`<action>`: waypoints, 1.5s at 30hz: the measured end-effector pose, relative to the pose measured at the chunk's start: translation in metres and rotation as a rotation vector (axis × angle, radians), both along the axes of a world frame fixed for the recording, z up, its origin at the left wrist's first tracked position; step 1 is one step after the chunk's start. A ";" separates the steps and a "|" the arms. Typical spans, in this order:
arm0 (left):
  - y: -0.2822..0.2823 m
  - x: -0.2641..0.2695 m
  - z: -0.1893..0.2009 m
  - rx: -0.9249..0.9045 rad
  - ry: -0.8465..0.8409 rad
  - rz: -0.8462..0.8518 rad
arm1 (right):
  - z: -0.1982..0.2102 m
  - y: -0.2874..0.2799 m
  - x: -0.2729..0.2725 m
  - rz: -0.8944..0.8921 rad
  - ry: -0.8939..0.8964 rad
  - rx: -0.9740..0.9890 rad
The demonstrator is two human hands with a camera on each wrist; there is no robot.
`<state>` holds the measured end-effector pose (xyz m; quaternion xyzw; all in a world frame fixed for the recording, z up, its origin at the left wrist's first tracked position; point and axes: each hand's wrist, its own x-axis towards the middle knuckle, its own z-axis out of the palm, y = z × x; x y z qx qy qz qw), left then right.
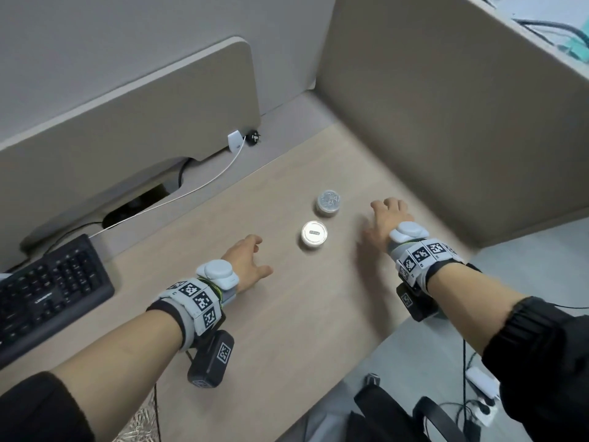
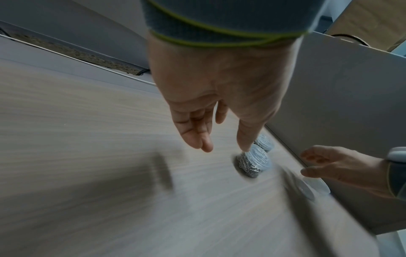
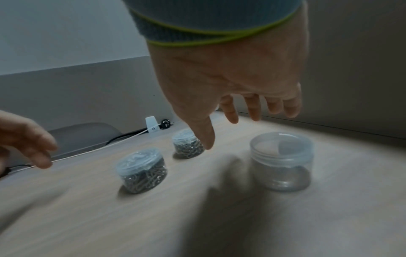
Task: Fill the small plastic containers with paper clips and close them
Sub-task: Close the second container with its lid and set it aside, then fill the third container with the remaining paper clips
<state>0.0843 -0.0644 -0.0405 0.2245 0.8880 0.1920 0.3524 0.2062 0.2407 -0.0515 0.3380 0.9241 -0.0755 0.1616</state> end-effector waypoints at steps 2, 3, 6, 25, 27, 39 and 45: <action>0.002 0.001 -0.001 0.003 -0.003 -0.001 | -0.005 0.003 0.004 -0.046 -0.069 0.011; 0.003 0.001 -0.002 0.000 -0.007 -0.002 | -0.007 0.004 0.005 -0.067 -0.108 -0.002; 0.005 0.000 -0.003 -0.009 -0.012 -0.004 | -0.011 0.004 0.007 -0.100 -0.199 -0.061; -0.076 0.016 0.066 0.326 0.104 0.269 | 0.097 -0.210 -0.087 0.175 0.274 -0.765; -0.091 0.019 0.071 0.339 0.106 0.289 | 0.101 -0.232 -0.089 0.223 0.253 -0.801; -0.225 0.035 0.077 0.292 0.047 0.501 | 0.109 -0.356 -0.093 0.673 0.126 -0.858; -0.253 0.039 0.077 0.231 0.050 0.511 | 0.103 -0.387 -0.094 0.815 0.151 -0.893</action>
